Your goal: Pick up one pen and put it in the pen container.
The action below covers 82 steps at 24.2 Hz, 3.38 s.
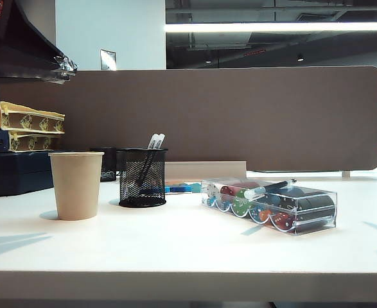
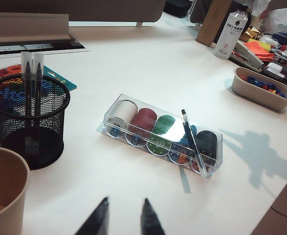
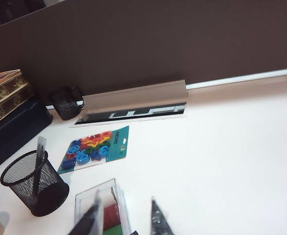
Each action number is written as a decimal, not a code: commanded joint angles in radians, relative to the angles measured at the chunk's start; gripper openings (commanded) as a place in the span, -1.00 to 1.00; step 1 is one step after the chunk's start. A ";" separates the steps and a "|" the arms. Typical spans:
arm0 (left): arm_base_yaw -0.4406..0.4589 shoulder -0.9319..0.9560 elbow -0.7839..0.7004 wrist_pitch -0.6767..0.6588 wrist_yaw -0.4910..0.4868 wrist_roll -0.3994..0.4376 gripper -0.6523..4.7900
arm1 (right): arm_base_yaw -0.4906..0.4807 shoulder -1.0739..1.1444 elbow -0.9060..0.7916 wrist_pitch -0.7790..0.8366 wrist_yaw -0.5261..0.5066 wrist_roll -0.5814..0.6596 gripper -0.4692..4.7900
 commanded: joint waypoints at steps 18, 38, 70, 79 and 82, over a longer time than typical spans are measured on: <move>-0.294 0.217 0.154 0.022 -0.070 0.081 -0.43 | 0.003 0.167 0.119 0.053 -0.082 0.030 -0.32; -0.407 0.568 0.335 0.007 -0.114 0.126 -0.43 | 0.002 0.308 0.230 0.066 -0.042 0.029 -0.21; -0.475 0.847 0.529 -0.039 -0.178 0.137 -0.19 | 0.001 0.417 0.231 0.098 -0.011 0.026 -0.12; -0.484 0.910 0.534 -0.012 -0.188 0.140 -0.19 | -0.002 0.442 0.231 0.106 0.012 0.026 -0.12; -0.489 0.924 0.534 0.007 -0.193 0.140 -0.19 | -0.002 0.444 0.231 0.104 0.012 0.026 -0.12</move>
